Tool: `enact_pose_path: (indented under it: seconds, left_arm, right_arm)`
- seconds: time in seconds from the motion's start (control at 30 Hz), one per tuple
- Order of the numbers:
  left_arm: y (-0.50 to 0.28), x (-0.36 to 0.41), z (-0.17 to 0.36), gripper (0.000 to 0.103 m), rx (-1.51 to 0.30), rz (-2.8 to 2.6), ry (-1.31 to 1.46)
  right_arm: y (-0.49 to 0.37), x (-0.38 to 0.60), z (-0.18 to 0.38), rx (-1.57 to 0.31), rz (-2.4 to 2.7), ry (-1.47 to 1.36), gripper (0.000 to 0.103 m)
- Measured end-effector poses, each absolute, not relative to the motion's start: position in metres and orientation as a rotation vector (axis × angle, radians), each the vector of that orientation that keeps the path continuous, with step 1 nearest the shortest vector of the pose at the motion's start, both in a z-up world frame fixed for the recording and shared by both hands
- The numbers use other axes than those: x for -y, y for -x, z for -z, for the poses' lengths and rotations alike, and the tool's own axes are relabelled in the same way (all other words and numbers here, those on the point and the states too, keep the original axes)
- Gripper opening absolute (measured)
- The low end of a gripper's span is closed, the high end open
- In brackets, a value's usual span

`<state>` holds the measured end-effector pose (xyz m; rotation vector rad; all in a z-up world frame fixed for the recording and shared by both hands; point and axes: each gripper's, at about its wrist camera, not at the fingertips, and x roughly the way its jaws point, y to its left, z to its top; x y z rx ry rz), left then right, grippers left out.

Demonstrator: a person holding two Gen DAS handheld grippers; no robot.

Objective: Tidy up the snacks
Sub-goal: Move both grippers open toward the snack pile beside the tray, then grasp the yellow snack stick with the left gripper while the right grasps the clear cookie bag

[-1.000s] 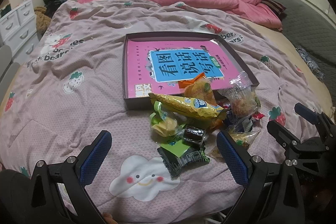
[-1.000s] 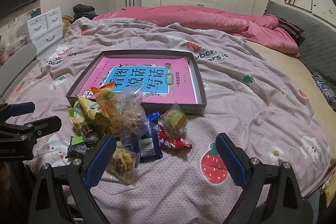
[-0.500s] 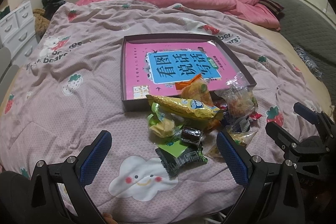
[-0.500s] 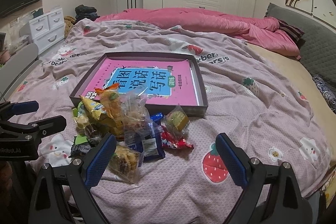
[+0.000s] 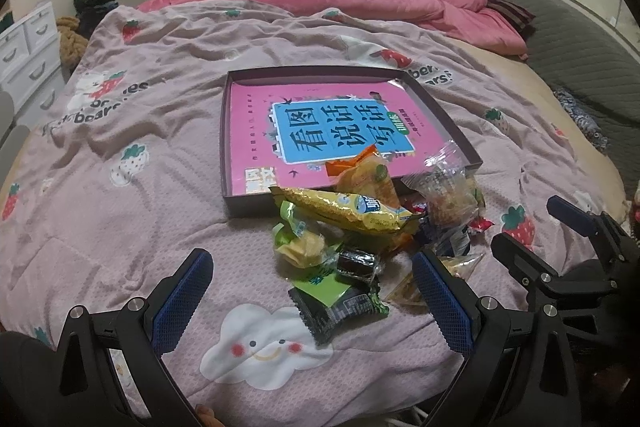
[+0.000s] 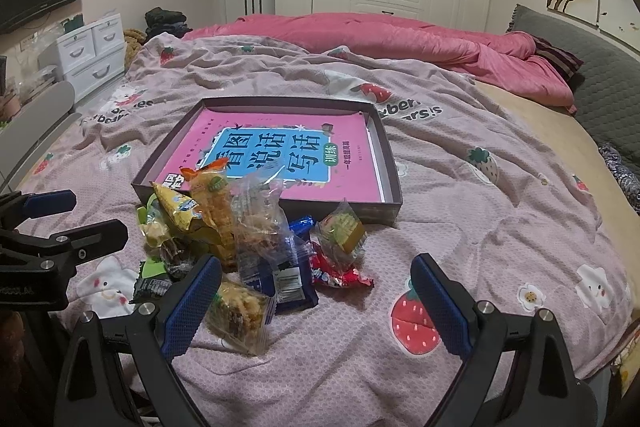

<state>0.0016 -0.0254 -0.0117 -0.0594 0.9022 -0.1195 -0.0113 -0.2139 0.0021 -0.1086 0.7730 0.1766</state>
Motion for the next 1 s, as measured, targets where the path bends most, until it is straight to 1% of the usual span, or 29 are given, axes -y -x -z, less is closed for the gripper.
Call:
enact_pose_path:
  seconds: [0.4, 0.73, 0.93, 0.97, 1.0]
  left_arm:
    - [-0.022, 0.013, 0.02, 0.1, -0.939, 0.131, 0.151]
    - [-0.056, 0.009, 0.036, 0.1, -1.043, 0.18, 0.337]
    - [-0.071, 0.017, 0.046, 0.1, -1.089, 0.197, 0.367]
    - [-0.073, 0.018, 0.049, 0.1, -1.101, 0.199, 0.373]
    - [-0.075, 0.019, 0.052, 0.1, -1.111, 0.194, 0.376]
  right_arm:
    - [-0.008, 0.21, 0.006, -0.773, -0.176, 0.119, 0.096]
    - [-0.019, 0.194, 0.013, -0.756, -0.209, 0.171, 0.096]
    - [-0.026, 0.187, 0.017, -0.742, -0.226, 0.202, 0.096]
    - [-0.027, 0.187, 0.018, -0.741, -0.226, 0.209, 0.095]
    - [-0.029, 0.185, 0.019, -0.741, -0.227, 0.22, 0.092]
